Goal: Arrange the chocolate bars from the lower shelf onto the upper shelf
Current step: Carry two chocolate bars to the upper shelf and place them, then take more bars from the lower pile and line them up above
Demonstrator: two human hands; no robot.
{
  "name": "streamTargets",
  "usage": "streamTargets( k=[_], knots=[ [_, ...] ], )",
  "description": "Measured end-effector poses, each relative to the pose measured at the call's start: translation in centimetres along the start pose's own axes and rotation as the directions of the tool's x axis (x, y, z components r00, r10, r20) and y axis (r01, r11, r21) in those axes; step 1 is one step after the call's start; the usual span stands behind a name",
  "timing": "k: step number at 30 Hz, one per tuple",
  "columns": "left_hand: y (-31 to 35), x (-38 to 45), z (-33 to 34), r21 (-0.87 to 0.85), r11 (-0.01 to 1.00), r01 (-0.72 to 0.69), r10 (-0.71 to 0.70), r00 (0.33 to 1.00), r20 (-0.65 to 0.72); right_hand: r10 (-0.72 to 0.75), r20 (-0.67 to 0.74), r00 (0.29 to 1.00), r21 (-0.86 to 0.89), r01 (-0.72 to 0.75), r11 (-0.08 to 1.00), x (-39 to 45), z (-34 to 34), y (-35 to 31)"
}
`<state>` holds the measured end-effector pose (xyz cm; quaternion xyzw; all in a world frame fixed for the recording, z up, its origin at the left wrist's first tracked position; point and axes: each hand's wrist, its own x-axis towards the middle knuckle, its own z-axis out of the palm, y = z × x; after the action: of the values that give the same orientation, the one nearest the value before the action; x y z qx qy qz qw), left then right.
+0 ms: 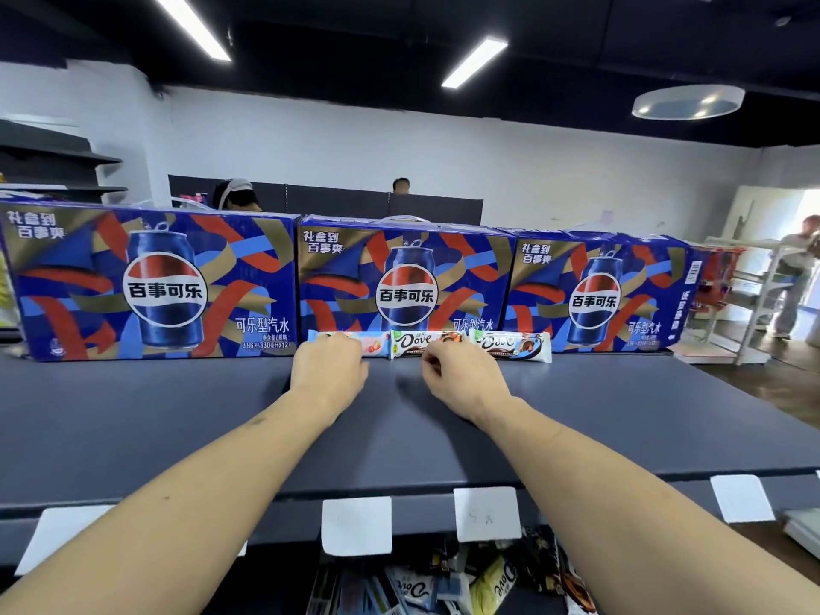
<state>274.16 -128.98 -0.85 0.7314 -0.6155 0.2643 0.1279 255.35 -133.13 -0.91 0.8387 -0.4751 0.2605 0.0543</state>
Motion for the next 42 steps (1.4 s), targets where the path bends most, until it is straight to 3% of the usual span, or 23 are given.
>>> streamTargets(
  k=[6, 12, 20, 23, 27, 32, 38, 42],
  knots=[
    [2.8, -4.1, -3.4, 0.063, 0.998, -0.010, 0.006, 0.998, 0.064, -0.018, 0.014, 1.000, 0.069, 0.017, 0.997, -4.7, -2.9, 0.4],
    [7.4, -10.1, -7.6, 0.031, 0.999, 0.033, -0.036, 0.993, 0.109, -0.089, -0.048, 0.995, 0.014, 0.090, 0.996, -11.4, -5.5, 3.2],
    [12.8, -18.9, -12.1, 0.064, 0.997, -0.049, 0.049, 0.999, 0.002, -0.177, -0.206, 0.963, 0.098, 0.200, 0.975, -21.6, -7.3, 5.7],
    [14.6, -21.9, -12.5, 0.073, 0.991, -0.112, 0.111, 0.994, 0.017, -0.163, -0.207, 0.965, 0.120, 0.191, 0.974, -24.3, -7.4, 6.6],
    [15.6, -24.6, -11.3, 0.025, 0.994, -0.109, 0.107, 0.991, 0.083, -0.097, -0.119, 0.988, 0.151, 0.115, 0.982, -27.1, -6.5, 7.0],
    [16.2, -27.6, -7.4, -0.021, 0.996, -0.087, 0.089, 0.965, 0.245, -0.044, 0.132, 0.990, 0.126, 0.028, 0.992, -29.6, -3.0, 7.7],
    [15.3, -30.0, -2.0, -0.086, 0.996, -0.032, 0.062, 0.922, 0.382, 0.013, 0.336, 0.942, 0.110, -0.053, 0.993, -30.3, 2.5, 8.0],
    [14.2, -30.5, 2.4, -0.147, 0.989, 0.015, 0.059, 0.873, 0.484, 0.060, 0.493, 0.868, 0.064, -0.105, 0.992, -29.8, 6.8, 7.9]
  ],
)
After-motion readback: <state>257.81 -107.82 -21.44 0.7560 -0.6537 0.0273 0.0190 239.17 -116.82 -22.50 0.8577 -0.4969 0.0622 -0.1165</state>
